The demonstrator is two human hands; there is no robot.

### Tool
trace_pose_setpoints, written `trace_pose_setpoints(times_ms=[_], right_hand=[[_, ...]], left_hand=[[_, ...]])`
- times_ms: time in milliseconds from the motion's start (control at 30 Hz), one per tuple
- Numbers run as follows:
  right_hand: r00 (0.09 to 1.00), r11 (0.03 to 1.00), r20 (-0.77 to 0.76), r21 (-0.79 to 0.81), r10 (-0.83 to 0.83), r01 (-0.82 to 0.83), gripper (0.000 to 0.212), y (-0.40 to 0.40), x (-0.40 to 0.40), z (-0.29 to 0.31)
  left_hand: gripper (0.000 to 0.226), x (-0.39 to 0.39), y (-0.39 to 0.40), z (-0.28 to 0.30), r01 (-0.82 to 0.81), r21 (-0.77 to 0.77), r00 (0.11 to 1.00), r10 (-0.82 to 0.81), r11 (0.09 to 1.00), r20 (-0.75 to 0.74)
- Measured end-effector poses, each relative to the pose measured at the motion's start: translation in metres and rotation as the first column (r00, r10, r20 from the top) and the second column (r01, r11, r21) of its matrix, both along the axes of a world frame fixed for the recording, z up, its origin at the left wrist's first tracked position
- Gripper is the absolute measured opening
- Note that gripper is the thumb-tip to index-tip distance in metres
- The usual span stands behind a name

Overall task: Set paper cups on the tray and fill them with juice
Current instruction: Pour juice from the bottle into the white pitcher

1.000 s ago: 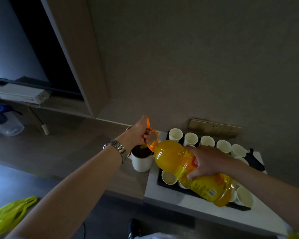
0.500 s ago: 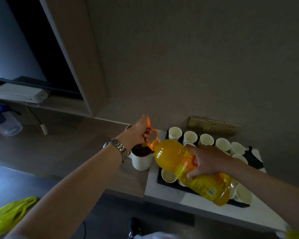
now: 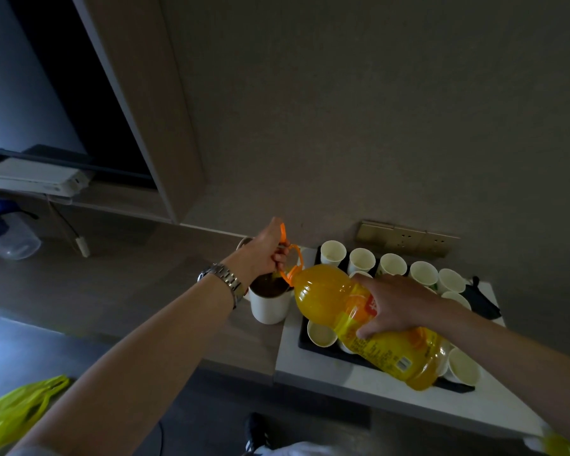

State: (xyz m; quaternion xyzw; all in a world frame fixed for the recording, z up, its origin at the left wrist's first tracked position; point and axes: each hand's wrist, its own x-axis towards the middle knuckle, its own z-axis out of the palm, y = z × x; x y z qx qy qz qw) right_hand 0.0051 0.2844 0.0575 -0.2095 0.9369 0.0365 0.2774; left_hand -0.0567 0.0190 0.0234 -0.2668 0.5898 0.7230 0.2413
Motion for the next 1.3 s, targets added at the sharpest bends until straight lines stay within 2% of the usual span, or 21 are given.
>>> trace_pose_setpoints(times_ms=[433,1300], right_hand=[[1.0,1.0,0.012,0.01,-0.003,0.003,0.118,-0.001,-0.004,0.0],[1.0,1.0,0.021,-0.023,0.012,-0.011,0.111,-0.003,-0.011,0.001]], left_hand=[[0.034,-0.001,-0.003,-0.005,0.002,0.017,1.0,-0.002,1.0,0.013],[0.044,-0.012,-0.003,-0.004,-0.008,-0.013,1.0,0.008,1.0,0.015]])
